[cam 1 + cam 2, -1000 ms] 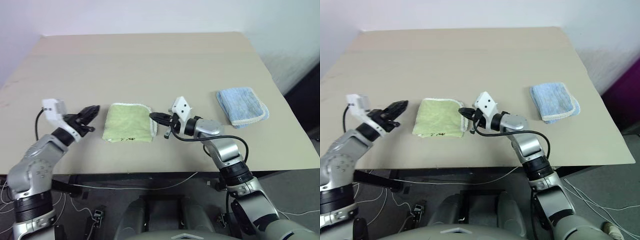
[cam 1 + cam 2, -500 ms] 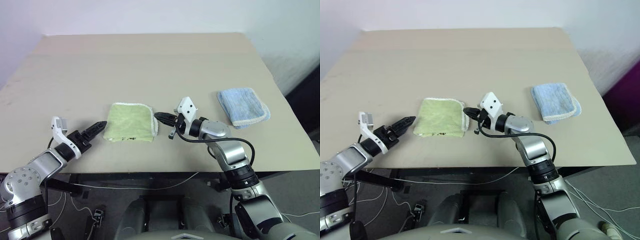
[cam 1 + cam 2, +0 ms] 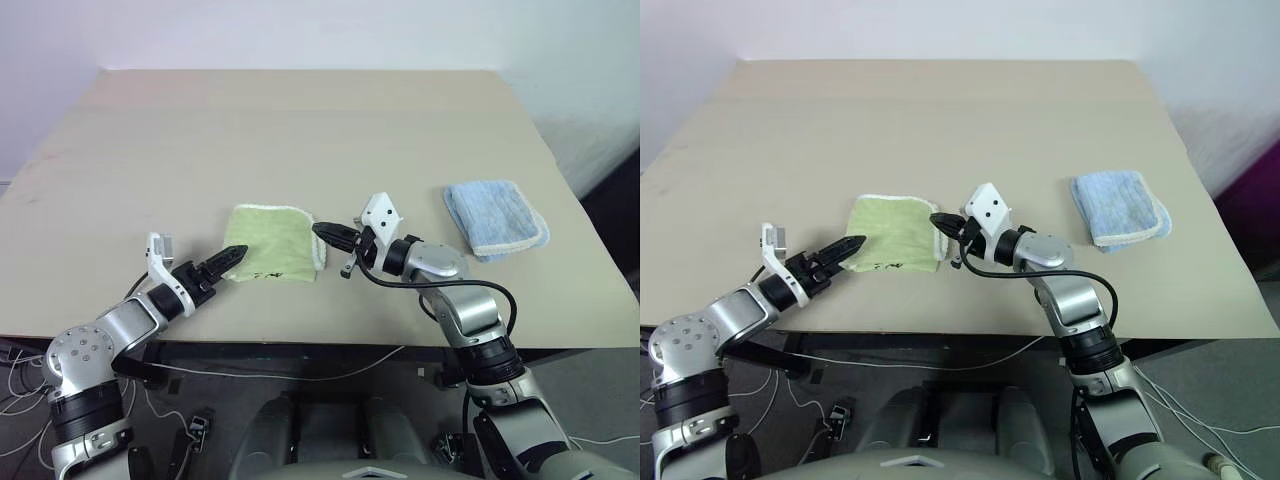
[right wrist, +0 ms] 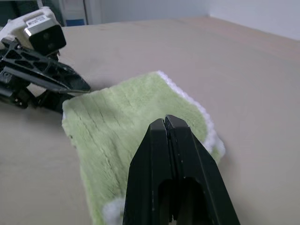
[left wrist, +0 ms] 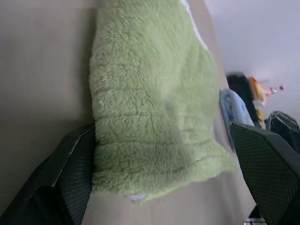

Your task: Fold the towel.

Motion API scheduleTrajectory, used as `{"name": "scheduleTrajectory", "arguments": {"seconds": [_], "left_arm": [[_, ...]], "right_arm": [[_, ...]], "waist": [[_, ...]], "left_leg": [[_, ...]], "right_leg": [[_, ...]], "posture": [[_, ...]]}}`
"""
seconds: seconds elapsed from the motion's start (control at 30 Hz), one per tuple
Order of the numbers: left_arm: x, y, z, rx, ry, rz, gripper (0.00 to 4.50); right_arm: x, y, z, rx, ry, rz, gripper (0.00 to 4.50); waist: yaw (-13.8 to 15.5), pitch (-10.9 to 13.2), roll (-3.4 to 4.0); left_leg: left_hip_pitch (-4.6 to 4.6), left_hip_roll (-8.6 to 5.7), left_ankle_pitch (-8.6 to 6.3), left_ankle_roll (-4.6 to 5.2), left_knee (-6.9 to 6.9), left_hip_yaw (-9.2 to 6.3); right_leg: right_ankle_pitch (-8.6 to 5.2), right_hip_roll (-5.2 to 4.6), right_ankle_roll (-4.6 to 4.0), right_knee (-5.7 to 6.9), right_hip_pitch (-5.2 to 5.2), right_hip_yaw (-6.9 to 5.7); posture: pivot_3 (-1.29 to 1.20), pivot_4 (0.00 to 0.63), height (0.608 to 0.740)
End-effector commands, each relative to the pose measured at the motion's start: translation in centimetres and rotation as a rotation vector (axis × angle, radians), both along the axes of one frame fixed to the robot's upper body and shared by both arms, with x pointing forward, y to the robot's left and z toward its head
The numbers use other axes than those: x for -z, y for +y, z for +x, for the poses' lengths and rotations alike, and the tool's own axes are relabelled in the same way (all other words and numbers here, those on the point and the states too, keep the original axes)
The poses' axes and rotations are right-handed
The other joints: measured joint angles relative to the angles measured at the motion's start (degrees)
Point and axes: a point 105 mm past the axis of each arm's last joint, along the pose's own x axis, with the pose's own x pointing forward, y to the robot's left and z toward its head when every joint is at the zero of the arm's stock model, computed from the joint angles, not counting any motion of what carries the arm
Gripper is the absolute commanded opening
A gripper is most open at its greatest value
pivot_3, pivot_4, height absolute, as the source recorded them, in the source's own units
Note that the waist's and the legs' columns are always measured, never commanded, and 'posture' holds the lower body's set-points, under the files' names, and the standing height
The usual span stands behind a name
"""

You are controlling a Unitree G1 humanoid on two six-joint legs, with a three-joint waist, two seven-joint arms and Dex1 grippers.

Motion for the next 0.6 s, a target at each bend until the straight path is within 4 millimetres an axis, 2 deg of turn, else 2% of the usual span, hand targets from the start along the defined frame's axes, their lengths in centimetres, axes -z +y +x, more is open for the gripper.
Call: {"name": "scheduleTrajectory", "arguments": {"seconds": [0.03,0.1,0.13,0.2,0.53,0.57,0.6], "left_arm": [[1.56,-2.52,-1.1,0.115,0.081,-0.028,4.48],[1.49,-2.58,-0.96,0.11,0.081,-0.039,4.48],[1.43,-2.61,-0.86,0.106,0.079,-0.047,4.09],[1.34,-2.67,-0.74,0.102,0.075,-0.057,3.62],[1.13,-2.28,-0.46,0.057,0.06,-0.092,0.28],[1.08,-2.25,-0.47,0.054,0.057,-0.094,0.03],[1.0,-2.19,-0.46,0.047,0.053,-0.1,0.03]], "right_arm": [[-1.83,-0.09,-0.43,-0.006,-0.062,0.027,0.0],[-1.88,-0.12,-0.44,-0.005,-0.063,0.026,0.0],[-1.9,-0.12,-0.43,-0.005,-0.064,0.026,0.0],[-1.95,-0.12,-0.42,-0.004,-0.066,0.026,0.0],[-2.19,-0.14,-0.48,0.0,-0.073,0.027,0.0],[-2.2,-0.14,-0.5,0.0,-0.074,0.027,0.0],[-2.21,-0.14,-0.5,0.0,-0.075,0.027,0.0]], "waist": [[0.06,0.0,0.0],[0.09,0.0,0.0],[0.09,0.0,0.0],[0.09,0.0,0.0],[-0.03,-0.01,0.02],[-0.03,-0.01,0.01],[-0.04,-0.01,0.01]], "left_leg": [[0.0,0.0,0.0,0.01,0.02,-0.01],[0.01,-0.02,-0.01,0.02,0.04,-0.01],[0.02,-0.02,-0.01,0.02,0.04,-0.02],[0.03,-0.02,-0.02,0.03,0.04,-0.03],[0.04,0.0,-0.02,0.03,0.04,-0.03],[0.05,0.0,-0.02,0.03,0.04,-0.04],[0.07,0.0,-0.02,0.03,0.04,-0.04]], "right_leg": [[0.0,0.0,0.0,-0.01,0.02,-0.01],[0.0,-0.01,0.0,-0.02,0.04,-0.02],[0.0,-0.01,0.0,-0.02,0.05,-0.02],[0.0,-0.01,0.0,-0.02,0.07,-0.03],[0.0,0.01,0.0,-0.01,0.06,-0.03],[0.0,0.0,0.0,0.0,0.08,-0.03],[0.0,0.01,0.0,0.0,0.09,-0.03]], "posture": [[0.0,0.15,0.74],[0.0,0.15,0.74],[0.0,0.15,0.74],[0.0,0.15,0.74],[0.0,0.15,0.74],[0.0,0.15,0.74],[0.0,0.15,0.74]]}}
